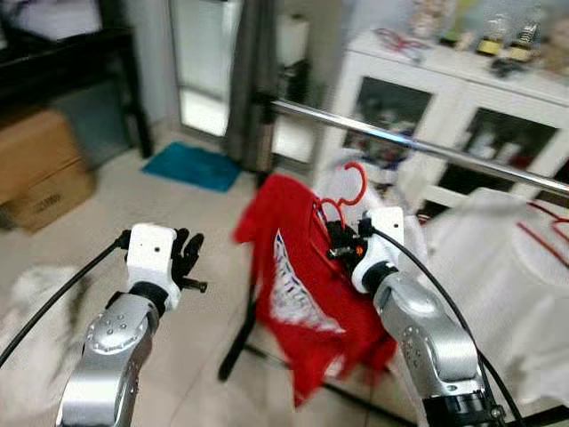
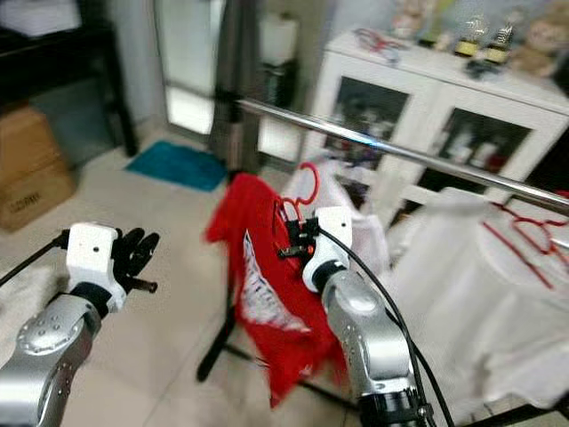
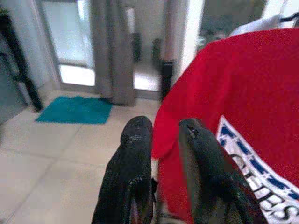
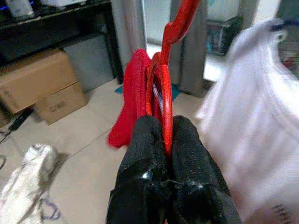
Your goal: Hang hanger
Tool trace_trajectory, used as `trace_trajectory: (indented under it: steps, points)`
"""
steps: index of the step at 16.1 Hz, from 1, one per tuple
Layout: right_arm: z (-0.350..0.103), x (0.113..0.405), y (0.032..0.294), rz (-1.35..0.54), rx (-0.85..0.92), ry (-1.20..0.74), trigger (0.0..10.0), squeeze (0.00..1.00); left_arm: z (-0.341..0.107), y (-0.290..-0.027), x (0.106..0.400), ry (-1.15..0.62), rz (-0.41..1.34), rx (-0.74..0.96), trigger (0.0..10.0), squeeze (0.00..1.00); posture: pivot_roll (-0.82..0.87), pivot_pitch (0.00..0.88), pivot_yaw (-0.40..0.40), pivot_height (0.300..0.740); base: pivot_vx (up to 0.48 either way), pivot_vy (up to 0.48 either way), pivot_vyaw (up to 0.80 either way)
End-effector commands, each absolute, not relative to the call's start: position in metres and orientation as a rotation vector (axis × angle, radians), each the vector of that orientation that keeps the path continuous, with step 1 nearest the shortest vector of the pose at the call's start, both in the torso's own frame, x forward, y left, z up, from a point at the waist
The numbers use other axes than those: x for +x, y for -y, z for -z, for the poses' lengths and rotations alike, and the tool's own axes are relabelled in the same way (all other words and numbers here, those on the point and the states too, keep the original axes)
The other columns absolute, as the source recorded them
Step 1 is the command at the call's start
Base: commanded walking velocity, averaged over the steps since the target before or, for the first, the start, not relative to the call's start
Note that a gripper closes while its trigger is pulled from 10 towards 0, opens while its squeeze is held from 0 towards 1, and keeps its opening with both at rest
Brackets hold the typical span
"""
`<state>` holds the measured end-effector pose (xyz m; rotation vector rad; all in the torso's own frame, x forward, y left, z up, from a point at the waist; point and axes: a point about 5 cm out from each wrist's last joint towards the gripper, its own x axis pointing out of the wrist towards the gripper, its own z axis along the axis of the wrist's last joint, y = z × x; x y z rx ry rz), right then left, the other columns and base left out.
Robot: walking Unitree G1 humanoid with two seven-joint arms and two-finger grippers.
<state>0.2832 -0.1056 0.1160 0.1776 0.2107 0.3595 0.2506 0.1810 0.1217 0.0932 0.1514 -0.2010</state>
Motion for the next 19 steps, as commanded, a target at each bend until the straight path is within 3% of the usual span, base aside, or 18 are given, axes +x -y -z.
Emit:
trace_trajectory:
  steps: [1,5,11,19]
  points:
    - [-0.125,0.285,0.111,-0.347,0.182,-0.173,10.0,0.0,-0.125,-0.172,0.251,-0.14,0.239,0.097,10.0,0.0,0.09,0.0,-0.082,0.74,0.454,0.0,0.0]
    - [-0.125,0.285,0.111,-0.346,0.185,-0.17,10.0,0.0,-0.125,-0.172,0.251,-0.139,0.245,0.101,10.0,0.0,0.09,0.0,-0.079,0.74,0.446,0.0,0.0]
    - [-0.161,0.295,0.111,-0.284,0.173,-0.025,10.0,0.0,-0.123,-0.165,0.253,-0.154,0.337,0.163,10.0,0.0,0.09,0.0,-0.064,0.74,0.0,0.0,0.0]
    - [-0.153,0.315,0.103,-0.225,0.099,-0.196,10.0,0.0,-0.128,-0.161,0.254,-0.12,0.38,0.134,10.0,0.0,0.1,0.0,-0.088,0.74,0.0,0.0,0.0]
